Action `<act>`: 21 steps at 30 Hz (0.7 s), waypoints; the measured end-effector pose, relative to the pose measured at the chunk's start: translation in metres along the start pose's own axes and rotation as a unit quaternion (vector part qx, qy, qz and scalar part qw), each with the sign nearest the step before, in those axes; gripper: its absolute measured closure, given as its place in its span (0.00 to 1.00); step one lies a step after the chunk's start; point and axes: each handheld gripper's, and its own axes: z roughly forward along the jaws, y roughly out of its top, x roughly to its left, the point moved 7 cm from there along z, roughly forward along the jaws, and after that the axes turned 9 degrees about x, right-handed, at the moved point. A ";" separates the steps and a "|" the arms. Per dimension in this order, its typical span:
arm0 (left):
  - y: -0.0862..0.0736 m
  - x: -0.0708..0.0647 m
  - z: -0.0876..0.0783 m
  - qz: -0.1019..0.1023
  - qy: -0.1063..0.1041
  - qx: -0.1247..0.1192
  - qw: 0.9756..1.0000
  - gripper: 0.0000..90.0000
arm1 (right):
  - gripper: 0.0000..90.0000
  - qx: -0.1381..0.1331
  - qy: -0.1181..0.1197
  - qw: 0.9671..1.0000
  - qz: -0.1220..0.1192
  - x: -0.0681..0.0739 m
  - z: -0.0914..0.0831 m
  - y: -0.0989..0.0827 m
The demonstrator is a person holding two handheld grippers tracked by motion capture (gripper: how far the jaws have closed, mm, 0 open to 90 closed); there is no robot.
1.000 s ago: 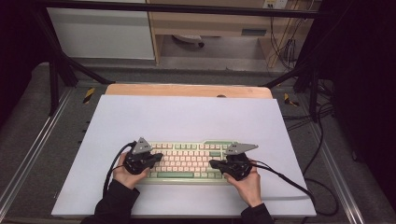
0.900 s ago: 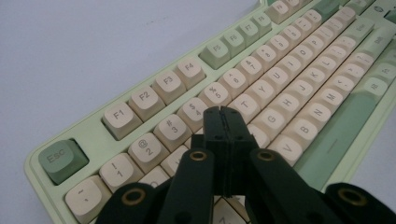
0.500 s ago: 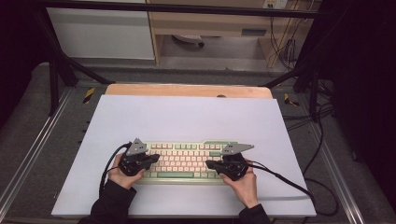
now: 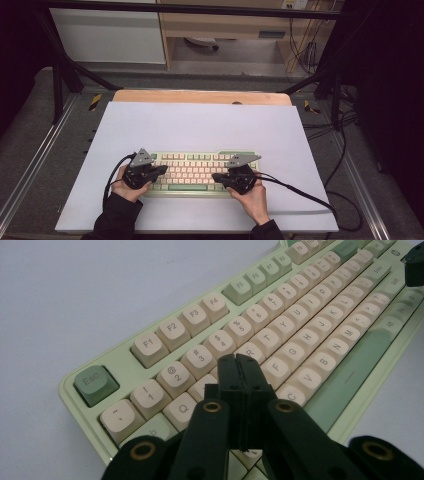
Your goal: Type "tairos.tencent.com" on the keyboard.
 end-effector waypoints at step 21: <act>-0.001 0.002 -0.003 -0.001 -0.001 -0.003 1.000 1.00 | 1.00 0.015 0.014 1.000 -0.013 0.023 0.032 0.017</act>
